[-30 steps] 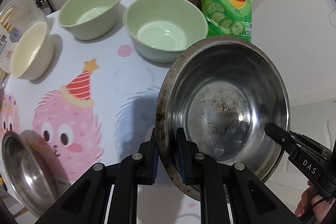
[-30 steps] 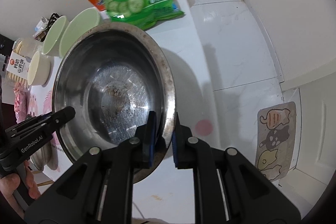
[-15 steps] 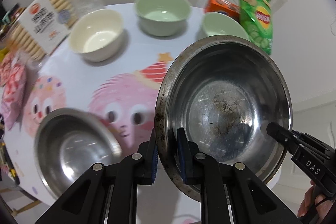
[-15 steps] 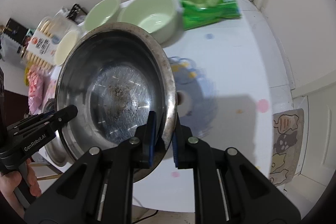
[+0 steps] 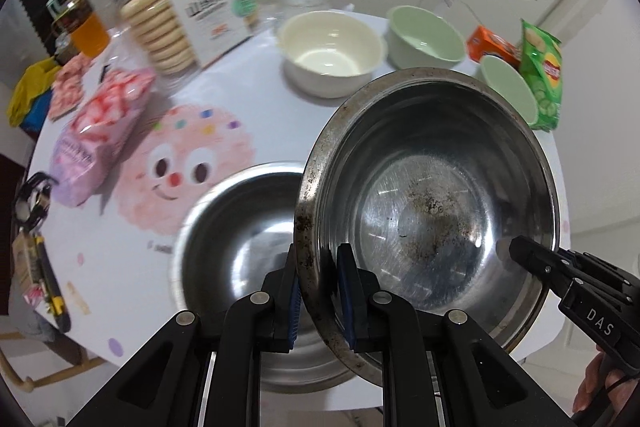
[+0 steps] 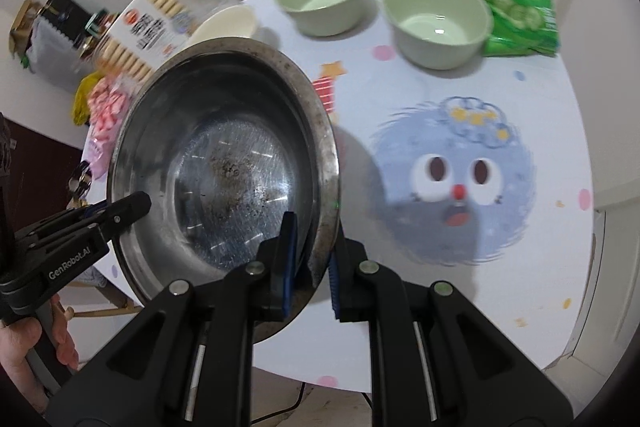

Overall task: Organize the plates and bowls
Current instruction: 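Carry the debris-filled steel bowl with both tools toward the stacked bowls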

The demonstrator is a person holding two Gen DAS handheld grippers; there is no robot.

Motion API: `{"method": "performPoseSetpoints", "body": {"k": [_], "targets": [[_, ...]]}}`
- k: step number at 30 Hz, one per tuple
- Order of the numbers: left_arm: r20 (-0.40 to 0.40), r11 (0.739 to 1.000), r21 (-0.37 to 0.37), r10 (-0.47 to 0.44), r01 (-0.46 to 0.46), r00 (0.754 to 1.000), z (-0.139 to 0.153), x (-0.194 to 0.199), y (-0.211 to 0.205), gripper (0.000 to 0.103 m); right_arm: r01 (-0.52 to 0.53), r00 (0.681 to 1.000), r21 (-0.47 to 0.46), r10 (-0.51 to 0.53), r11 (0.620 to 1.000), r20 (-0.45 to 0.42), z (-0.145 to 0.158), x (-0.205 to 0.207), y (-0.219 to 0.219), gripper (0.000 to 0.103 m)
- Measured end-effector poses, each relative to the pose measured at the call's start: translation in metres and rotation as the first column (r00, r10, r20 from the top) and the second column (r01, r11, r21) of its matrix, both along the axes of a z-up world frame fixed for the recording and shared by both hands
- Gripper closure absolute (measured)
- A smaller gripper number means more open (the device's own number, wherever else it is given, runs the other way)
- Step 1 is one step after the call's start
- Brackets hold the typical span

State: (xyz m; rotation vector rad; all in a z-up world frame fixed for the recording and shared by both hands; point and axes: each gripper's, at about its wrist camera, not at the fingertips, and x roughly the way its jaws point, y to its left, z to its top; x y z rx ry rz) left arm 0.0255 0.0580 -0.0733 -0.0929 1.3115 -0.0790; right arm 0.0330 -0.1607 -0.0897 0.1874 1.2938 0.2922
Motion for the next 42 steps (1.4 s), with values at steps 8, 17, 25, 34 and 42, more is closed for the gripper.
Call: {"method": "performPoseSetpoints", "body": {"k": [8, 17, 25, 34, 42], "targets": [[-0.029, 0.998, 0.003, 0.062, -0.062, 0.998, -0.011, -0.012, 0.052, 0.086, -0.074, 0.997, 0.007, 0.075, 0.997, -0.017, -0.011, -0.007, 0.056, 0.086], [-0.095, 0.997, 0.021, 0.071, -0.07, 0.993, -0.031, -0.02, 0.079, 0.085, -0.128, 0.989, -0.001, 0.128, 0.992, -0.069, -0.028, -0.016, 0.089, 0.086], [-0.131, 0.997, 0.065, 0.041, -0.032, 0.991, -0.048, -0.019, 0.08, 0.083, -0.15, 0.982, -0.031, 0.145, 0.988, -0.124, -0.045, -0.016, 0.102, 0.084], [-0.165, 0.997, 0.075, 0.026, -0.014, 0.986, -0.06, -0.017, 0.082, 0.08, -0.175, 0.976, -0.082, 0.162, 0.981, -0.144, -0.046, -0.015, 0.113, 0.082], [-0.163, 0.997, 0.08, 0.011, 0.002, 0.987, -0.064, -0.015, 0.078, 0.071, -0.196, 0.973, -0.131, 0.175, 0.972, -0.152, -0.045, -0.016, 0.123, 0.077]]}}
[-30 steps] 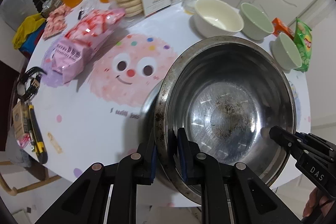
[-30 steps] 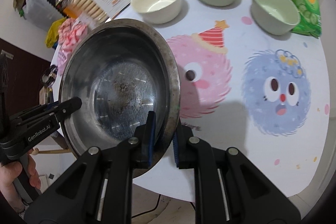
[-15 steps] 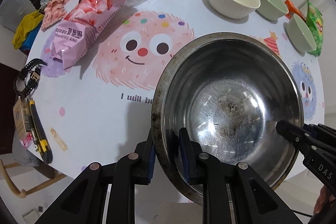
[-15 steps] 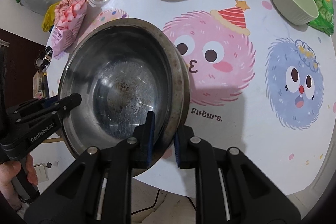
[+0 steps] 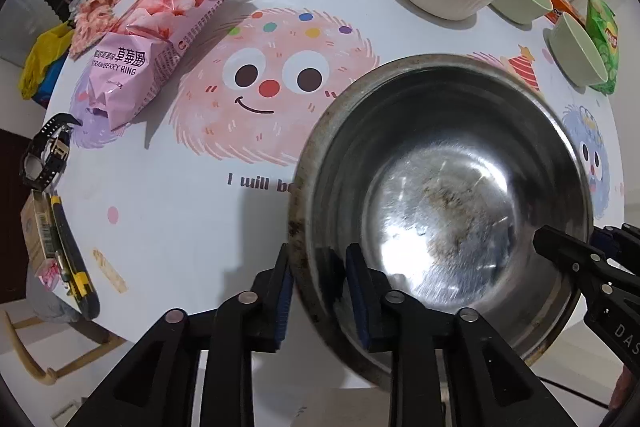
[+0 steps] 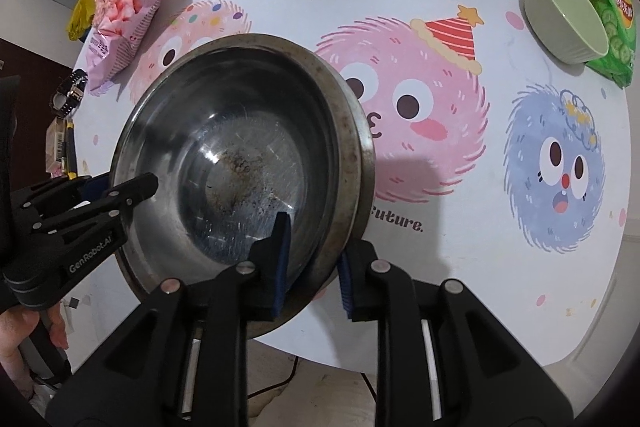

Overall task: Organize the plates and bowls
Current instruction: 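Carry the debris-filled steel bowl with both tools toward the stacked bowls, then lower the steel bowl onto the steel stack and open both tools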

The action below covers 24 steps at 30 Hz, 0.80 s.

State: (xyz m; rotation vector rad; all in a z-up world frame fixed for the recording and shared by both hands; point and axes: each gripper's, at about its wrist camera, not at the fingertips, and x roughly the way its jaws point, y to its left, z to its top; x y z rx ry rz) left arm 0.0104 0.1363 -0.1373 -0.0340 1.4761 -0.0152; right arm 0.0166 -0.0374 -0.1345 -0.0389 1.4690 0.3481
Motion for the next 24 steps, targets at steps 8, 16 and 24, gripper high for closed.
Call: {"method": "performPoseSetpoints", "body": {"k": [8, 16, 24], "targets": [[0.023, 1.0, -0.003, 0.016, -0.016, 1.0, -0.002, -0.011, 0.01, 0.027, 0.003, 1.0, -0.026, -0.002, 1.0, 0.027, 0.007, -0.002, -0.003, 0.065], [0.04, 0.999, -0.018, 0.047, -0.046, 0.998, 0.006, -0.013, 0.022, 0.017, 0.008, 0.996, -0.035, -0.005, 0.999, 0.087, 0.022, -0.005, -0.007, 0.026], [0.086, 0.999, -0.042, 0.037, -0.034, 0.996, 0.022, -0.006, 0.021, 0.0, 0.055, 0.992, -0.016, -0.053, 0.998, 0.118, 0.031, 0.002, -0.022, 0.0]]}}
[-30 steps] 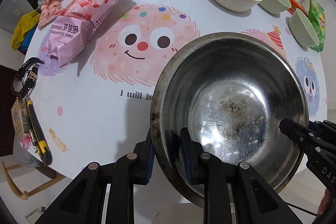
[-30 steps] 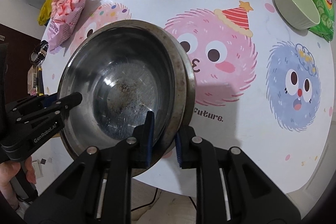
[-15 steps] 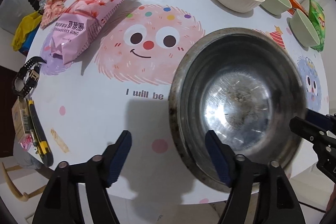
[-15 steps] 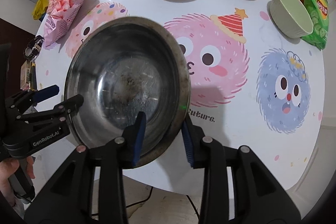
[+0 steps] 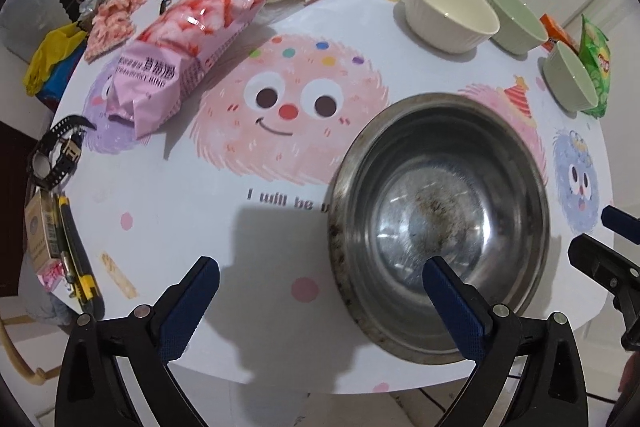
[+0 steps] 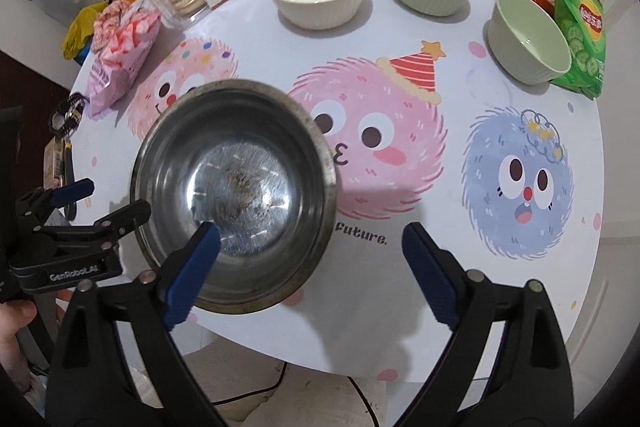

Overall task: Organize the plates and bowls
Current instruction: 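Lower the steel bowl onto the steel stack and open both tools, then move both tools to the cream bowl beside the glass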

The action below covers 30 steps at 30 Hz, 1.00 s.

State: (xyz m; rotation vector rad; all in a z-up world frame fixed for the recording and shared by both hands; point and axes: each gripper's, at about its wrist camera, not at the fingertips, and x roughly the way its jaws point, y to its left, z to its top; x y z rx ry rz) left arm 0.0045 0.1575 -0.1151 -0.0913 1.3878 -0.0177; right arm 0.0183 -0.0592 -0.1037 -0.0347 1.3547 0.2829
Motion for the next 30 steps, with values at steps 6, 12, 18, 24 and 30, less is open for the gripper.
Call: {"method": "performPoseSetpoints", "body": {"k": [6, 12, 18, 24, 30], "targets": [[0.023, 1.0, -0.014, -0.001, 0.002, 1.0, 0.008, 0.013, -0.013, 0.0, 0.057, 0.998, 0.039, -0.058, 0.998, 0.009, 0.007, 0.01, -0.02, 0.0], [0.028, 1.0, -0.03, 0.002, -0.001, 1.0, 0.014, 0.03, -0.027, 0.0, 0.083, 0.996, 0.07, -0.084, 0.994, 0.012, 0.012, 0.028, -0.037, 0.0], [0.025, 0.999, -0.03, 0.023, -0.023, 0.999, 0.019, 0.054, -0.041, 0.0, 0.082, 0.997, 0.104, -0.082, 0.991, -0.002, 0.013, 0.055, -0.046, 0.0], [0.008, 0.997, -0.029, 0.072, -0.072, 0.997, 0.02, 0.078, -0.049, 0.0, 0.099, 0.995, 0.14, -0.097, 0.985, -0.019, 0.009, 0.086, -0.05, 0.0], [-0.006, 0.995, -0.03, 0.092, -0.092, 0.996, 0.017, 0.108, -0.049, 0.0, 0.148, 0.989, 0.162, -0.142, 0.976, -0.051, 0.004, 0.122, -0.049, 0.0]]}}
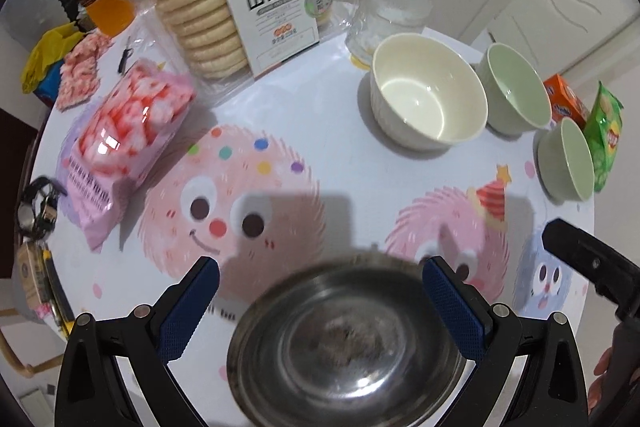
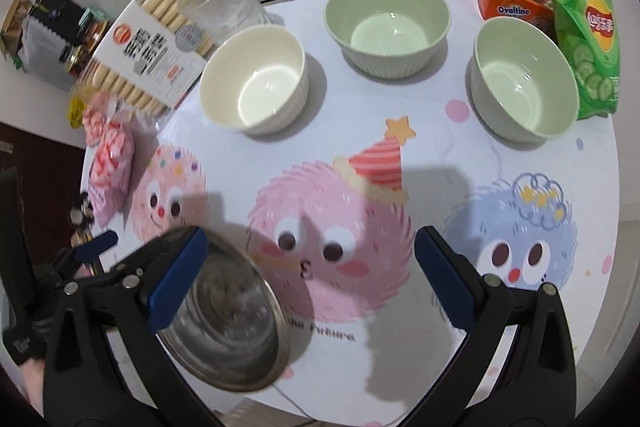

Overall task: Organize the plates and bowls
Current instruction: 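Move both tools to the cream bowl beside the glass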

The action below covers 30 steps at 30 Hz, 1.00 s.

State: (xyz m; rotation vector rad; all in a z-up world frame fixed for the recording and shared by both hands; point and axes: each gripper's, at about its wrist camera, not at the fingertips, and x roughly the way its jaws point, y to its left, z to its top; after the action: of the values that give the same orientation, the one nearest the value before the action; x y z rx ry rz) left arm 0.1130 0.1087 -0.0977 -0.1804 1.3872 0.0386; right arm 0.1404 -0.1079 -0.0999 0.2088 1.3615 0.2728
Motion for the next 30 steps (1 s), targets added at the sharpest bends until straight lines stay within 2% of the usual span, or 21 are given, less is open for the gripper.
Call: {"method": "performPoseSetpoints", "body": {"k": [3, 8, 12, 15, 20, 22, 24, 26, 28, 30], "targets": [[-0.013, 1.0, 0.023, -0.004, 0.004, 1.0, -0.005, 0.02, 0.001, 0.0, 0.044, 0.999, 0.015, -0.044, 0.999, -0.006, -0.002, 0.021, 0.002, 0.0], [-0.029, 1.0, -0.007, 0.005, -0.005, 1.0, -0.012, 0.055, 0.006, 0.0, 0.096, 0.995, 0.013, -0.096, 0.995, -0.02, -0.008, 0.052, 0.009, 0.0], [-0.032, 1.0, 0.011, 0.001, -0.001, 0.999, -0.017, 0.079, 0.007, 0.0, 0.138, 0.989, -0.012, -0.138, 0.99, -0.047, -0.022, 0.071, 0.014, 0.0], [-0.044, 0.999, 0.041, 0.011, -0.009, 0.999, -0.024, 0.093, 0.008, 0.0, 0.178, 0.981, 0.009, -0.176, 0.984, -0.087, -0.033, 0.08, 0.011, 0.0], [-0.058, 1.0, -0.011, 0.014, -0.014, 0.998, -0.034, 0.107, 0.005, 0.008, 0.194, 0.974, 0.006, -0.192, 0.981, -0.118, -0.049, 0.092, 0.014, 0.001], [-0.062, 1.0, -0.005, 0.016, -0.016, 0.998, -0.037, 0.113, 0.003, 0.011, 0.207, 0.97, 0.011, -0.203, 0.978, -0.135, -0.055, 0.097, 0.015, 0.01], [-0.066, 1.0, -0.005, 0.01, -0.01, 0.998, -0.04, 0.119, 0.001, 0.018, 0.211, 0.967, 0.019, -0.206, 0.977, -0.15, -0.059, 0.101, 0.018, 0.012], [-0.071, 1.0, -0.024, 0.017, -0.018, 0.997, -0.043, 0.123, 0.001, 0.029, 0.205, 0.969, 0.007, -0.202, 0.979, -0.14, -0.06, 0.103, 0.022, 0.022], [-0.082, 0.998, -0.054, 0.032, -0.037, 0.996, -0.048, 0.127, -0.001, 0.033, 0.201, 0.969, -0.007, -0.2, 0.98, -0.144, -0.063, 0.107, 0.025, 0.041], [-0.087, 0.997, -0.069, 0.037, -0.043, 0.995, -0.051, 0.13, 0.001, 0.039, 0.21, 0.965, 0.002, -0.207, 0.978, -0.159, -0.067, 0.111, 0.025, 0.045]]}}
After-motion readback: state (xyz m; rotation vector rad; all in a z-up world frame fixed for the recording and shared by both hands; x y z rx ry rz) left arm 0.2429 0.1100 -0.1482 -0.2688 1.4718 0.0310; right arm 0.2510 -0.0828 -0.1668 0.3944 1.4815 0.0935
